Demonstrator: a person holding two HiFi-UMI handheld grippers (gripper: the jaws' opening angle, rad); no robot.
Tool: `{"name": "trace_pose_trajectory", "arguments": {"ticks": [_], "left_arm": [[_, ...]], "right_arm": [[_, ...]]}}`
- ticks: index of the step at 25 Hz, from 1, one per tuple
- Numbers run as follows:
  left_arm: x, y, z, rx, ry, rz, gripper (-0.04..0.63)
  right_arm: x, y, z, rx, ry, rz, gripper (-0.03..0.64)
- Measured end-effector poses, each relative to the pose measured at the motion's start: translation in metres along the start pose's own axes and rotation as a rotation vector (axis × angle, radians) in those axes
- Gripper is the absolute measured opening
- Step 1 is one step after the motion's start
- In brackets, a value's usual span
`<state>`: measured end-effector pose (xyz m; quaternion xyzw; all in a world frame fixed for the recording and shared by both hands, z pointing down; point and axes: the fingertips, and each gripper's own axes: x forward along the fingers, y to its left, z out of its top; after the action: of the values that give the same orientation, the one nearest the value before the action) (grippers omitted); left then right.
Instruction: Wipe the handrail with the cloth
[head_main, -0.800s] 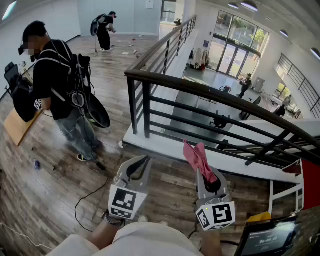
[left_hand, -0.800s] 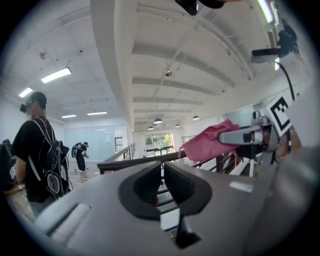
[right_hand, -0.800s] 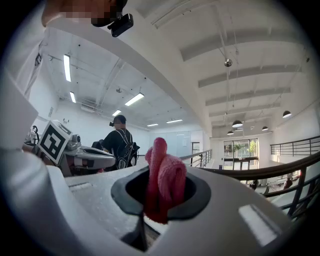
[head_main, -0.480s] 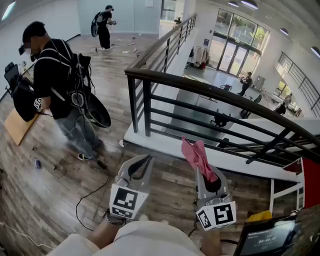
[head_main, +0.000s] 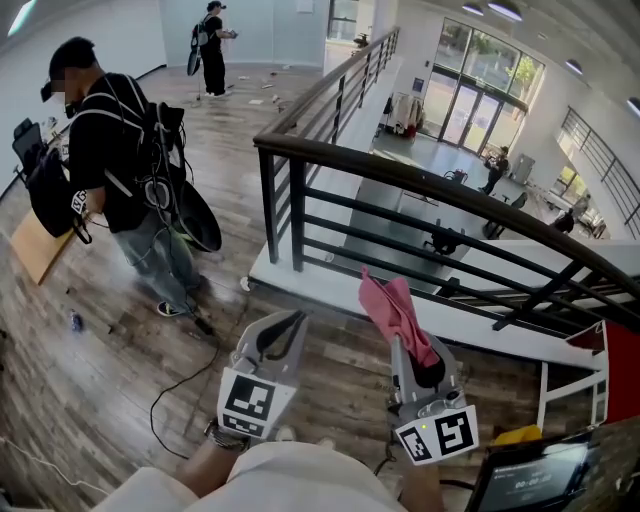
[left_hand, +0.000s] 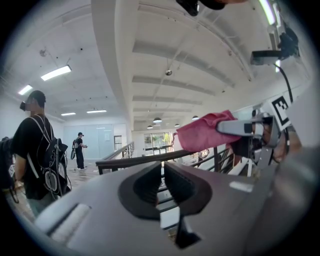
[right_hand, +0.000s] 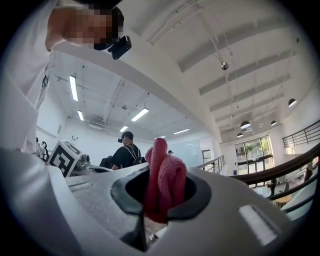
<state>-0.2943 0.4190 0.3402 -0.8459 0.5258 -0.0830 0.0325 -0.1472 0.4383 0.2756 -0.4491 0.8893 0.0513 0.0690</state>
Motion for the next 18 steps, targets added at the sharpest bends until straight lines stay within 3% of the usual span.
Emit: {"name": "trace_pose_trajectory", "arguments": {"ticks": [12,18], "left_arm": [[0.004,-0.015,0.003,-0.039,0.007,0.017,0.02],[-0.001,-0.021,0.003,-0.07,0.003,0.069,0.018]], "right_arm": [[-0.009,-0.019,-0.008,0.056,0.02,0.033,0.06],[-0.012,-0.027,-0.011,0.063,0.044,0.067,0.06]]}}
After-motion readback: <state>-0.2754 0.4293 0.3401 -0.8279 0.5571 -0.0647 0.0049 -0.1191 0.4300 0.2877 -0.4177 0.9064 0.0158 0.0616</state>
